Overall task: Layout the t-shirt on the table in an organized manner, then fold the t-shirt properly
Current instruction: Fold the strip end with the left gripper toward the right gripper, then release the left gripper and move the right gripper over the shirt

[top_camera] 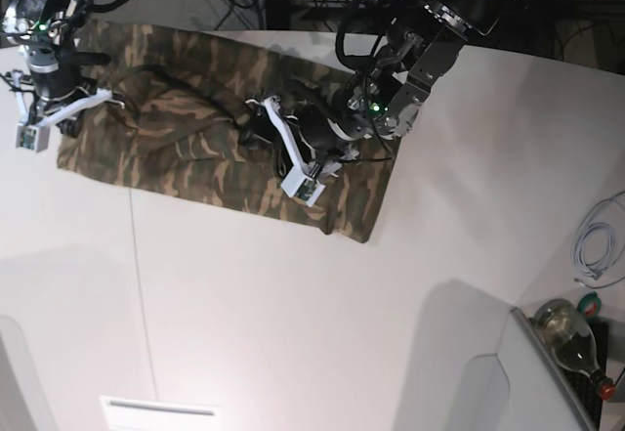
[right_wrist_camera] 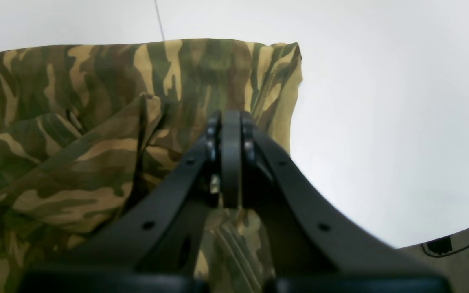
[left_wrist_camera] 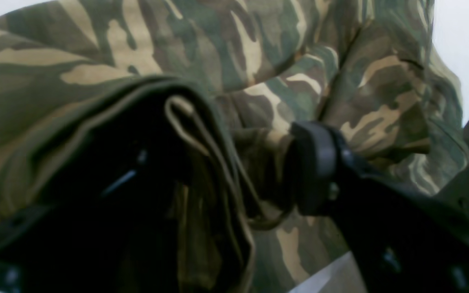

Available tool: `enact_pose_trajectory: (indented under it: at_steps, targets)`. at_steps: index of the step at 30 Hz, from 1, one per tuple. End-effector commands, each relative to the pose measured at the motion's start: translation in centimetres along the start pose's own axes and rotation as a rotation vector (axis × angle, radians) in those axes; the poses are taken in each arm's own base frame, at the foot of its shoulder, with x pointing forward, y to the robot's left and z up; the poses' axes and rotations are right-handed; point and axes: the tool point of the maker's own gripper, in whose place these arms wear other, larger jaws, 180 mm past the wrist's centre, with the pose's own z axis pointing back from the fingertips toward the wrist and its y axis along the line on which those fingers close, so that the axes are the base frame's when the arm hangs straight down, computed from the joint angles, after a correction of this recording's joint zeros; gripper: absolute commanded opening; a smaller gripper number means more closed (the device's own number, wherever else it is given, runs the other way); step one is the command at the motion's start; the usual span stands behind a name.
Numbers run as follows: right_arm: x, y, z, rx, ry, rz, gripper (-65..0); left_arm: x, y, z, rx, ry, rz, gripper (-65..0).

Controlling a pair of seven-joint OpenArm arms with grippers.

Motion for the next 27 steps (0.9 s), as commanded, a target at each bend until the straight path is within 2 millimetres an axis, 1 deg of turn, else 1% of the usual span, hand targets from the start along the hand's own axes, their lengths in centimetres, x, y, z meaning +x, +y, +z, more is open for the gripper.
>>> enact_pose_trajectory:
  at_steps: [1, 3, 5, 8, 10, 12, 14, 24, 27]
  targets:
    - [1.2, -0.1, 0.2, 0.001, -0.045, 0.003, -64.2, 1.9, -0.7, 0.1, -0.024, -0.054, -0.008, -20.4]
    - [1.2, -0.1, 0.2, 0.001, -0.045, 0.003, -64.2, 2.0, -0.8, 0.1, -0.027, -0.058, -0.007, -18.9]
    - [1.2, 0.0, 0.2, 0.004, -0.045, 0.003, -64.2, 2.1, -1.0, 0.1, -0.032, -0.060, -0.004, -19.1]
    - [1.2, 0.2, 0.2, 0.007, -0.046, 0.004, -64.2, 2.3, -3.2, -0.6, -0.081, -0.051, -0.049, -19.9]
    - [1.3, 0.2, 0.2, 0.007, -0.048, 0.005, -64.2, 1.8, -5.0, -1.1, -0.123, -0.025, -0.098, -19.9]
    - [1.3, 0.2, 0.2, 0.007, -0.048, 0.005, -64.2, 1.6, -6.0, -1.3, -0.147, -0.014, -0.123, -20.1]
    - [1.3, 0.2, 0.2, 0.007, -0.048, 0.005, -64.2, 1.5, -6.4, -1.4, -0.155, -0.010, -0.135, -20.1]
    - [1.3, 0.2, 0.2, 0.008, -0.047, 0.003, -64.2, 1.8, -6.7, -1.2, -0.163, -0.020, -0.137, -20.2]
    - [1.3, 0.3, 0.2, 0.009, -0.047, 0.004, -64.2, 3.1, -7.7, -0.4, -0.186, -0.061, -0.154, -20.4]
